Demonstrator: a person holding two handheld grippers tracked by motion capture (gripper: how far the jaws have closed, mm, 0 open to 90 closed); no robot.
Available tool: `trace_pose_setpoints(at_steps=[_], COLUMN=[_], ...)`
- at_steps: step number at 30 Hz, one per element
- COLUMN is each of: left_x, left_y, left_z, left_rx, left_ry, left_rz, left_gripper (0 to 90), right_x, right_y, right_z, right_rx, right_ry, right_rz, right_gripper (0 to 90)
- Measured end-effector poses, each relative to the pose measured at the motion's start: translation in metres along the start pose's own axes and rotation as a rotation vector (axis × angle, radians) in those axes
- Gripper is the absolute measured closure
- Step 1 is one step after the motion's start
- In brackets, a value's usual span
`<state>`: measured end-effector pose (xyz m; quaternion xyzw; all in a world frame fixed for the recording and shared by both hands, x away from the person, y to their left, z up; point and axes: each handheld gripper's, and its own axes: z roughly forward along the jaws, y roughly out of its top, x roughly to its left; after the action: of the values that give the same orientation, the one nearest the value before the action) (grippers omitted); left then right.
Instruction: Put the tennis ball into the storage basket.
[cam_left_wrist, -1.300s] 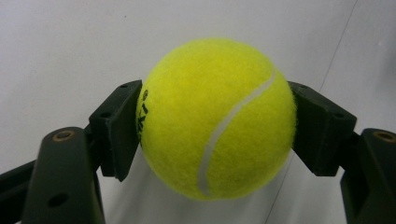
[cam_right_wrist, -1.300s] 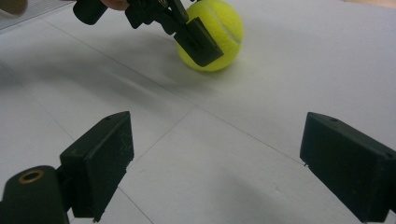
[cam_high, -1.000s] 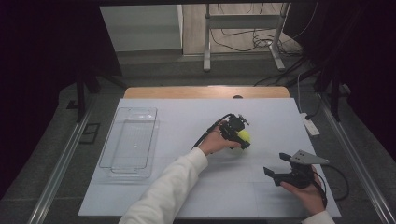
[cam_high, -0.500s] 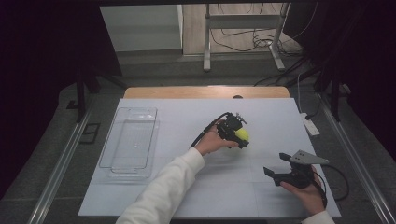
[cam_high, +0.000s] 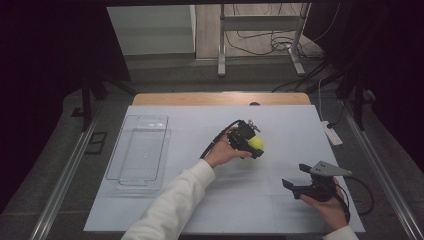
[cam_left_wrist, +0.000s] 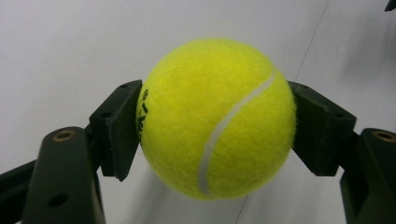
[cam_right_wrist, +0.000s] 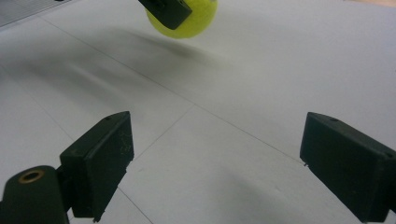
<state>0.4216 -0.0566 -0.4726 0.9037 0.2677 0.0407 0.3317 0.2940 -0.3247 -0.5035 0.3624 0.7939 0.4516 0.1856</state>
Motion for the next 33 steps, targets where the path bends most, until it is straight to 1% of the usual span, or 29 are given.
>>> trace_pose_setpoints(at_steps=[14,21,33], left_x=[0.001,0.001,-0.004], left_y=[-0.016,-0.02,-0.028], left_z=[-0.012,-0.016,-0.026], left_rx=[-0.026,-0.033,-0.058], left_ry=[0.007,0.009,0.01], left_rz=[-0.01,-0.011,-0.006], left_gripper=[27.0,27.0,27.0], right_x=[0.0,0.0,-0.001], right_y=[0.0,0.0,0.0], right_z=[0.0,0.0,0.0], right_rx=[0.004,0.003,0.005], right_ry=[-0.006,-0.006,-0.01], right_rz=[-0.001,0.0,0.003], right_gripper=[10.2,10.2,10.2])
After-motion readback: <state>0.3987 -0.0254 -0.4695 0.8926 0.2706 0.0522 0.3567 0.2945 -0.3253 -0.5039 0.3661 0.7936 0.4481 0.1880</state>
